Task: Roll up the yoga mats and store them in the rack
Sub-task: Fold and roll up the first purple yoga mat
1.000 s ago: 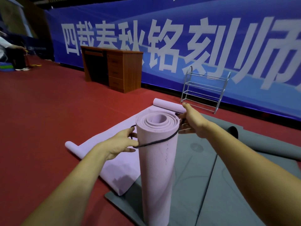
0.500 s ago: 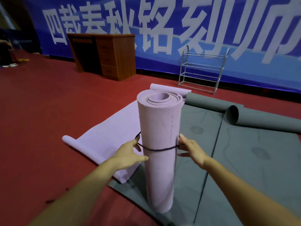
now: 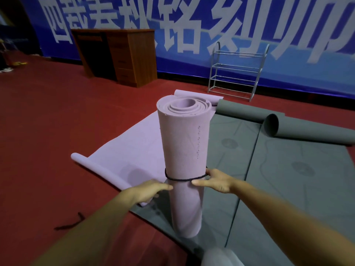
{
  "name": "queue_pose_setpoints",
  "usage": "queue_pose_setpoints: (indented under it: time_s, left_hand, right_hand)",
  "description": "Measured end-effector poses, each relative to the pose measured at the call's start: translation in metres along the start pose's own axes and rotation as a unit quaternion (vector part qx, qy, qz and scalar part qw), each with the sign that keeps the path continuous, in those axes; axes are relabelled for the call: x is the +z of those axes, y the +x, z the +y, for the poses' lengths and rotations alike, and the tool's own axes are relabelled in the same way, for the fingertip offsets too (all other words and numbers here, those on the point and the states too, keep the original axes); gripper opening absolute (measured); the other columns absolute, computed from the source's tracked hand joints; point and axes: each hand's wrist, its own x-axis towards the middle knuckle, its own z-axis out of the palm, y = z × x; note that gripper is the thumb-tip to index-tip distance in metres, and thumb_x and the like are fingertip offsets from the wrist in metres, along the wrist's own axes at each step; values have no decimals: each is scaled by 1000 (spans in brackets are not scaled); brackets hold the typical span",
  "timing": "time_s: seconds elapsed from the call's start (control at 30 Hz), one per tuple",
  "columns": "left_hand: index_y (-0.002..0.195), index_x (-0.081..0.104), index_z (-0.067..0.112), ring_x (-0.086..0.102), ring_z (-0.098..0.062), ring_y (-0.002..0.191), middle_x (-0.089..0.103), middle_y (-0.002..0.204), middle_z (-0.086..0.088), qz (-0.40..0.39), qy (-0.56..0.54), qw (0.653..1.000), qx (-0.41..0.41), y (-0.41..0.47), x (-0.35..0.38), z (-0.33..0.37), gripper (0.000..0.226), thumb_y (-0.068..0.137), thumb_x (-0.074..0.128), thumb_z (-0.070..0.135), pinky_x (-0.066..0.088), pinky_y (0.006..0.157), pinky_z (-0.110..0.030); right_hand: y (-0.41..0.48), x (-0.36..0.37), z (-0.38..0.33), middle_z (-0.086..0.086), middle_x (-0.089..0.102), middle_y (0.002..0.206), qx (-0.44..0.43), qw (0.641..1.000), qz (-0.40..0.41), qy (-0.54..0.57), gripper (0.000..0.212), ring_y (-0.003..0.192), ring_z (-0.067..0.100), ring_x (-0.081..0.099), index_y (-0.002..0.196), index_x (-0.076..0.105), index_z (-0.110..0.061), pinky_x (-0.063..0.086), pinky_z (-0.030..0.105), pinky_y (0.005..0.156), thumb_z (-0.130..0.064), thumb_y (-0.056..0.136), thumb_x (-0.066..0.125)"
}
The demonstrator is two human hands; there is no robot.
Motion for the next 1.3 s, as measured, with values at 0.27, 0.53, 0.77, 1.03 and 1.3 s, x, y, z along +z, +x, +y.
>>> queue_pose_setpoints:
  time_s: [0.27,0.53,0.77,1.03,1.3]
  left_hand:
    - [155,30,42,57,-14,121,52,140,11,189,-79,966,160,-14,-7,15,105,65,77,71,42,93,-23]
    - [149,22,46,59,-5,118,54,131,27,240,-91,938,233,0,18,44,123,49,90,67,55,98,-36]
    - [152,13,51,58,-15,126,54,142,18,259,-62,935,236,9,25,45,127,52,90,65,54,102,-46]
    - [159,11,47,53,3,126,50,142,32,292,-80,905,298,-21,-21,46,125,61,88,58,50,107,-36]
    - [155,-13,54,49,-3,131,41,153,15,470,-82,830,289,-64,-85,-2,103,86,61,70,37,117,-38]
  right_hand:
    - [-14,3,14,-28,71,119,-128,950,248,138,61,114,-6,64,113,70,-46,48,12,94,-68,59,88]
    - [-8,32,12,-20,62,135,-119,966,215,84,103,125,3,59,150,47,-35,50,21,99,-58,61,93]
    - [-6,29,-6,-41,41,138,-134,963,199,126,122,124,-14,48,158,20,-43,43,16,102,-53,62,95]
    - [-2,34,-65,-34,56,133,-197,941,252,108,108,123,2,59,149,28,-58,53,40,101,-69,60,88]
    - [56,75,-174,-12,66,121,-236,933,271,30,95,111,17,61,154,16,-59,54,45,91,-92,72,53]
